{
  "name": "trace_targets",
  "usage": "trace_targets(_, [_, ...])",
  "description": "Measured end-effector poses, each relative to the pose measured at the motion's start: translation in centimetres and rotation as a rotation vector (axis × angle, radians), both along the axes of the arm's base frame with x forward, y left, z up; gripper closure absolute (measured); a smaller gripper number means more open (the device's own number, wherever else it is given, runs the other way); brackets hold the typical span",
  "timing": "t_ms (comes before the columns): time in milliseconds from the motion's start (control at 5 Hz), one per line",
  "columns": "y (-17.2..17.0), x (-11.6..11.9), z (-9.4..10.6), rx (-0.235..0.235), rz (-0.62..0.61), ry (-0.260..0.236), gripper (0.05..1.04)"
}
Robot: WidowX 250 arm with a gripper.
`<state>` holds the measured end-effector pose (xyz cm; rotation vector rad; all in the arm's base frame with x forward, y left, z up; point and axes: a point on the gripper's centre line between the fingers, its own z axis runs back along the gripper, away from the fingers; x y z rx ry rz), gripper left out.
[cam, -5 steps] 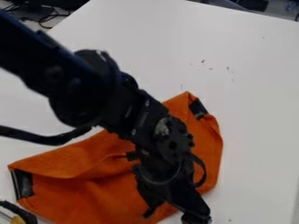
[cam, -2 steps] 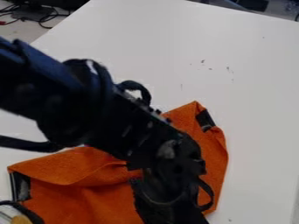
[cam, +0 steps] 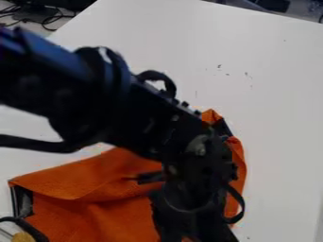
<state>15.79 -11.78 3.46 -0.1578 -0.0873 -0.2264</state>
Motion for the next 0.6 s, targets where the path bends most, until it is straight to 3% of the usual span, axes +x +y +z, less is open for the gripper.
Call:
trace_targets(200, [-0.45,-0.66,-0.62,-0.047,0.007,0.012,0.084])
trace_targets(600, [-0.3,0.11,-0.88,-0.02,-0.049,0.022,0.084])
